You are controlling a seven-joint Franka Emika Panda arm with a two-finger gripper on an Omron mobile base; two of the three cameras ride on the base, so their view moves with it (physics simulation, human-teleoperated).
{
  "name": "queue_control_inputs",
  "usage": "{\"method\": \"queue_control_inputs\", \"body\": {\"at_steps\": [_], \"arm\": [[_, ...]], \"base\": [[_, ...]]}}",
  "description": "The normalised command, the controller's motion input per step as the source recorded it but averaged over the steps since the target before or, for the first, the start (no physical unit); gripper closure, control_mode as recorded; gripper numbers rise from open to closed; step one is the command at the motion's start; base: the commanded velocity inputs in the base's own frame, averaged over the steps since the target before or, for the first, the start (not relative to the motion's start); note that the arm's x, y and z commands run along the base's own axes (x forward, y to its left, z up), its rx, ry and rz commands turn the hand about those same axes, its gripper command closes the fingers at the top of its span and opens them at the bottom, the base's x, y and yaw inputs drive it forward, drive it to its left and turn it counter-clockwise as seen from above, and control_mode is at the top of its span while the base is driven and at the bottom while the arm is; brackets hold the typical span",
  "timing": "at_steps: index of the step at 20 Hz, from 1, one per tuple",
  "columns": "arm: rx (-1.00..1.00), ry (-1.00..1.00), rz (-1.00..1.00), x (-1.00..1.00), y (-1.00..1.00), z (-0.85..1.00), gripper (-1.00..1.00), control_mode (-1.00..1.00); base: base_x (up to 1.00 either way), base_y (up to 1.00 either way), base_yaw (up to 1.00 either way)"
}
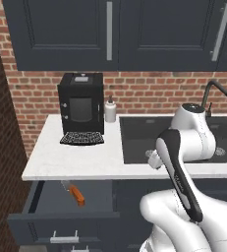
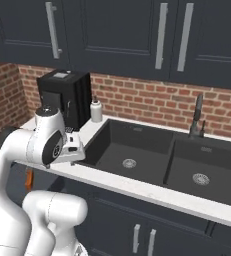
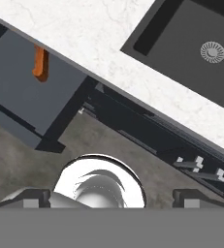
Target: Pick up the knife from the drawer and place it on the cutting board. Then place the meat from the plate to the cutting board.
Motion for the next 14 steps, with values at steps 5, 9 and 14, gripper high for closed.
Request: {"method": "queue_control_inputs", "body": {"at_steps": [5,9,14], "arm": [[0.0,0.0,0.0,0.0,0.0,0.0,-1.0,1.0],[0.0,0.0,0.0,0.05,0.0,0.0,-1.0,-1.0],[0.0,0.0,0.01,0.0,-0.01,-0.03,-1.0,-1.0]], "base": [[0.26,0.37,0.03],[0.12,0.02,0.01],[0.0,0.0,0.0]]}}
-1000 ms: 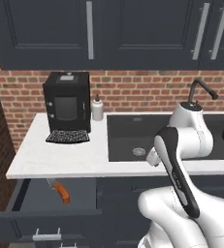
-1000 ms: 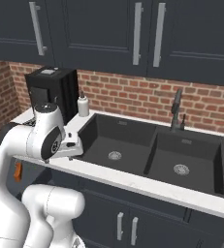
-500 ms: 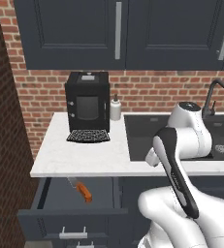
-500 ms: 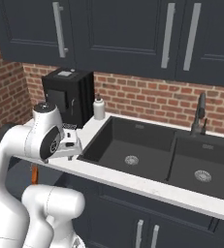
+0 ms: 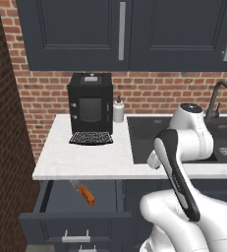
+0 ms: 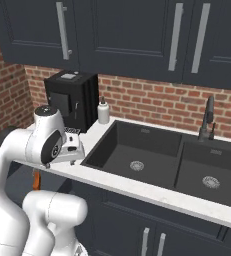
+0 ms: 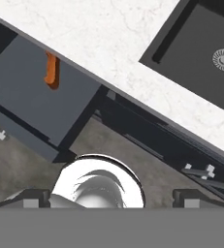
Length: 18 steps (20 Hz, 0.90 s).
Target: Pick up the knife from the drawer and place it on the cutting board. Then place the meat from the plate to the cutting board.
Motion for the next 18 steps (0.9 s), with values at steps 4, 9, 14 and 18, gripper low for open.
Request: {"method": "queue_control_inputs", "body": {"at_steps": [4,9,14,18], "arm": [[-0.03,0.0,-0.03,0.0,0.45,-0.34,-1.0,-1.0],[-0.04,0.0,-0.09,0.0,0.82,-0.49,-1.0,-1.0],[0.0,0.0,-0.28,0.0,0.99,-0.31,-1.0,-1.0],[0.04,0.09,-0.37,0.0,0.91,-0.22,-1.0,-1.0]], "base": [[0.0,0.0,0.0],[0.0,0.0,0.0],[0.0,0.0,0.0],[0.0,0.0,0.0]]}}
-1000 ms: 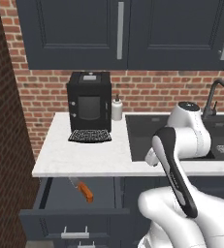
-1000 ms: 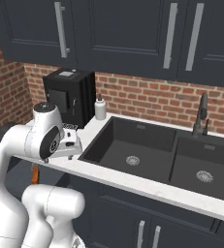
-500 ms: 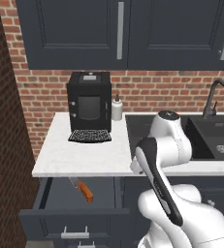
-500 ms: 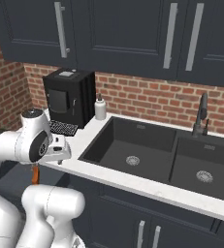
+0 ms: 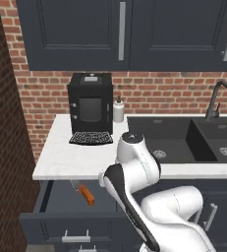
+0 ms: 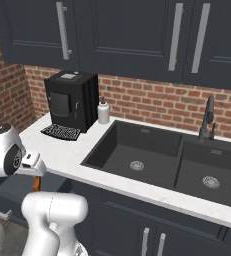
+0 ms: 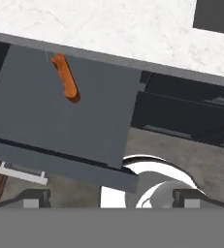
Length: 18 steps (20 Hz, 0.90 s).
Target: Pick up the knife from the drawer and place it on the cutting board. Then place the meat from the plate to the cutting board.
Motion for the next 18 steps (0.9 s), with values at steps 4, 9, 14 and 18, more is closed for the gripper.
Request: {"method": "queue_control_inputs", "body": {"at_steps": [4,9,14,18], "arm": [[0.05,0.16,-0.36,0.0,0.77,-0.2,-1.0,-1.0],[0.02,0.17,-0.22,0.05,0.5,-0.17,-1.0,-1.0],[0.01,0.12,-0.03,0.1,0.35,-0.17,-1.0,-1.0],[0.0,0.01,0.0,0.27,0.29,-0.11,-1.0,-1.0]], "base": [[0.0,0.0,0.0],[0.0,0.0,0.0],[0.0,0.0,0.0],[0.0,0.0,0.0]]}}
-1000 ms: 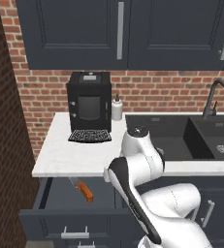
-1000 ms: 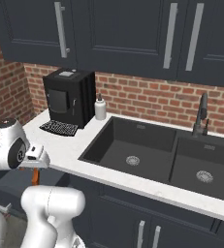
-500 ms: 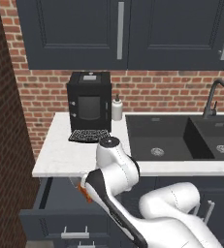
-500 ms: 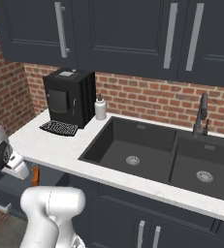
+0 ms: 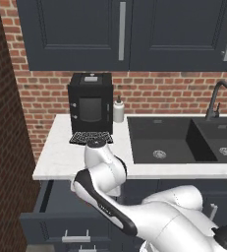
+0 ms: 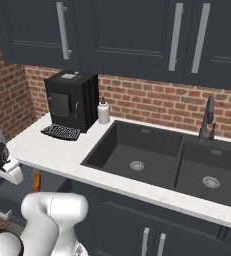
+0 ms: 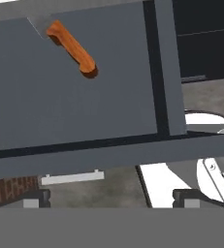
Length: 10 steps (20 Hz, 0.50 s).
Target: Pick up the knife from the drawer and place it on the cutting board. Then place the meat from the plate to the cutting board.
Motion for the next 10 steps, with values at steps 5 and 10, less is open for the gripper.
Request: {"method": "queue_control_inputs", "body": {"at_steps": [5,10], "arm": [[0.0,0.0,-0.01,0.29,0.15,-0.21,-1.0,-1.0],[0.0,0.0,0.0,0.33,0.16,-0.43,-1.0,-1.0]], "base": [[0.0,0.0,0.0],[0.0,0.0,0.0]]}}
